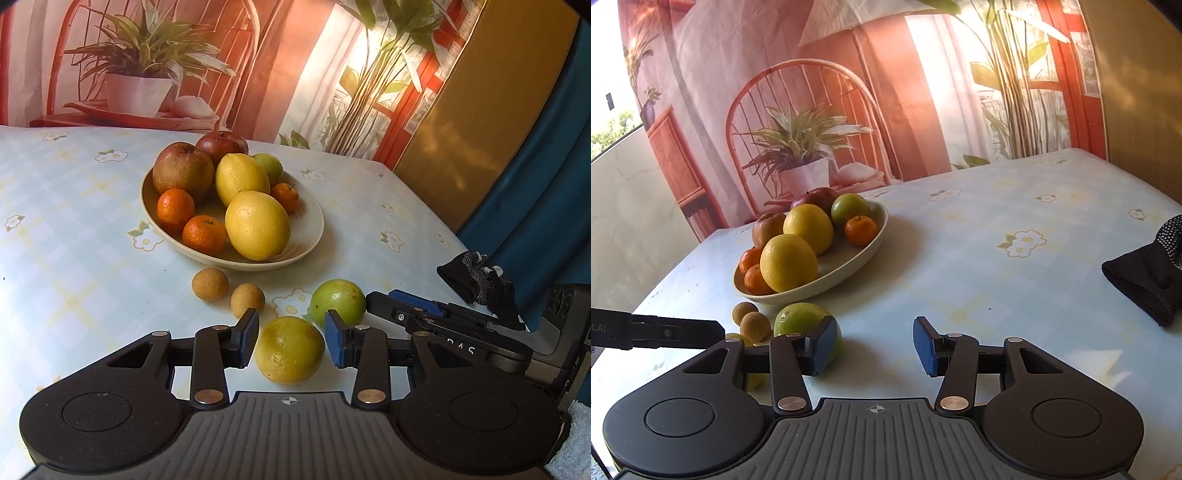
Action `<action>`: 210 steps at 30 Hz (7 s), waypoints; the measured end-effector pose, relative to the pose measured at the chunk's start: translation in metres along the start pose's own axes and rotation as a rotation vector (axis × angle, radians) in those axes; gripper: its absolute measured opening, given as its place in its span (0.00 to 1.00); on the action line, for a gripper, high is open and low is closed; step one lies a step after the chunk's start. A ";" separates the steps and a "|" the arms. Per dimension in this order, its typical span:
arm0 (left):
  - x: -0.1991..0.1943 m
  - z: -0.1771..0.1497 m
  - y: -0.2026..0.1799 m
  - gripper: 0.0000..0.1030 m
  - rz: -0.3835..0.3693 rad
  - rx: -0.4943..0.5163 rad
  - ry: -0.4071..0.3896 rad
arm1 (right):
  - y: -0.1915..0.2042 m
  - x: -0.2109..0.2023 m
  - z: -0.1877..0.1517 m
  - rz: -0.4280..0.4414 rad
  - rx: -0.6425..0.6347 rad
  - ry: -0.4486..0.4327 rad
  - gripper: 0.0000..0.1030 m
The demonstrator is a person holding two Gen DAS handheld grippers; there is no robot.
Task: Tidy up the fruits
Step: 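Move the right tool to the green citrus while the left tool approaches a yellow-green citrus, then close the right tool on the green citrus while the left tool grasps the yellow-green citrus, then lift both held citrus fruits toward the plate, then lower both citrus fruits into the plate and open both tools, then withdraw both tools from the plate toward the small brown fruits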
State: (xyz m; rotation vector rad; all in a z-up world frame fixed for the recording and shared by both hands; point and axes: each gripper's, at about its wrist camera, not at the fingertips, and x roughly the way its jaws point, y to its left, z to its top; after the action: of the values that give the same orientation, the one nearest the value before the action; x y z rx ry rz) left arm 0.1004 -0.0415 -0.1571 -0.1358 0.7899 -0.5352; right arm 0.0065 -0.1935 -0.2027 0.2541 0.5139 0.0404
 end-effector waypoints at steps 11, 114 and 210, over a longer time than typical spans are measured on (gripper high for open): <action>-0.006 -0.003 -0.003 0.41 0.017 0.024 -0.035 | -0.007 0.003 -0.004 0.014 0.042 0.020 0.43; -0.002 -0.027 -0.004 0.47 0.085 0.050 -0.049 | 0.002 0.019 0.000 0.085 0.030 0.011 0.41; -0.033 0.035 0.058 0.49 0.247 0.106 -0.093 | 0.107 0.059 0.022 0.176 -0.375 0.161 0.40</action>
State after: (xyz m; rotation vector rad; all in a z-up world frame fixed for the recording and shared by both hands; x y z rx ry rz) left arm 0.1298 0.0219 -0.1293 0.0348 0.6750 -0.3333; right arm 0.0715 -0.0893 -0.1860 -0.0727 0.6312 0.3277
